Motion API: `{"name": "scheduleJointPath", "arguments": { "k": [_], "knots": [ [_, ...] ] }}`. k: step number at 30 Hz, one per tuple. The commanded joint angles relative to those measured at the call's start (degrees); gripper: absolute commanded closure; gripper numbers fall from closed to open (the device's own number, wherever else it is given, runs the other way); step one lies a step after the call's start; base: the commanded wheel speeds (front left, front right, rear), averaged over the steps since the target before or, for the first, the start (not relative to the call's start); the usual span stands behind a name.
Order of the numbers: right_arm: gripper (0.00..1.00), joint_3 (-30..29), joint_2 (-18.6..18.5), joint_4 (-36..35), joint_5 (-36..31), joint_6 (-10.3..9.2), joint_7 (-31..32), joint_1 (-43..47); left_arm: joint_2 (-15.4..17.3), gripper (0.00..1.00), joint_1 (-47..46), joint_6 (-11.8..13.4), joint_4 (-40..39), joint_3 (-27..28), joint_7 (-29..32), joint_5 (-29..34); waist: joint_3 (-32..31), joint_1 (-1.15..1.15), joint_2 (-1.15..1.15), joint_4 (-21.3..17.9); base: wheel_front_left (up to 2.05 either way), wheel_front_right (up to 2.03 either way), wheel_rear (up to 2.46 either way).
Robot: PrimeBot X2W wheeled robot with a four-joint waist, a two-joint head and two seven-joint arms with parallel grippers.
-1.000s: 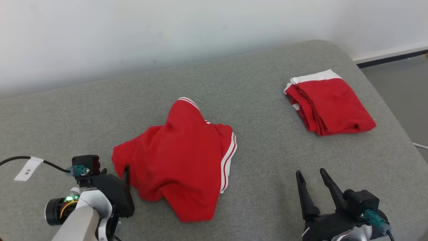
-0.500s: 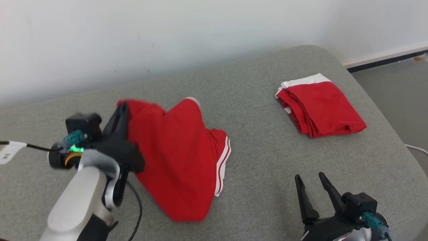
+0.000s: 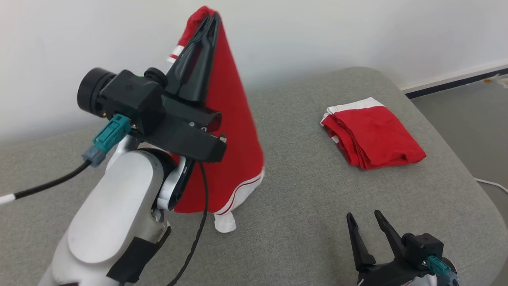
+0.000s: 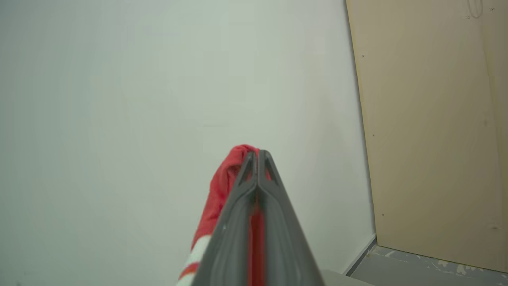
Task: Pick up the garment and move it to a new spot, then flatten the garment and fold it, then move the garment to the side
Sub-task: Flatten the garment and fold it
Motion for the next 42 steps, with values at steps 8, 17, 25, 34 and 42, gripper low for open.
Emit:
{"name": "scheduleJointPath", "arguments": {
  "k": [8,17,25,34,42],
  "knots": [
    [0.00,-0.4,0.0,0.3,1.0,-0.14,-0.8,0.5,1.1,1.00,-3.3,1.4,-8.8,0.5,3.6,0.4,0.3,0.00,0.00,-0.3,0.00,0.00,0.00],
    [0.00,0.1,0.0,0.9,1.7,-0.14,-1.6,-0.5,1.5,1.00,-4.4,2.8,-7.0,1.5,6.1,-0.1,2.2,0.00,0.00,-0.5,0.00,0.00,0.00],
    [0.00,0.6,0.0,1.5,1.3,-0.14,-2.0,-1.9,-7.2,1.00,-2.4,-1.8,11.5,-4.2,1.0,-4.2,4.1,0.00,0.00,-1.0,0.00,0.00,0.00],
    [0.00,0.4,0.0,2.0,1.0,-0.14,-2.2,-2.4,-10.2,0.00,0.9,-5.7,23.7,-13.2,-1.0,-13.4,5.1,0.00,0.00,-0.9,0.00,0.00,0.00],
    [0.00,0.2,0.0,1.5,0.2,-0.14,-1.0,-1.6,-5.6,0.00,6.3,-0.1,27.6,-10.1,-3.1,-16.6,4.7,0.00,0.00,2.6,0.00,0.00,0.00]
  ]
}}
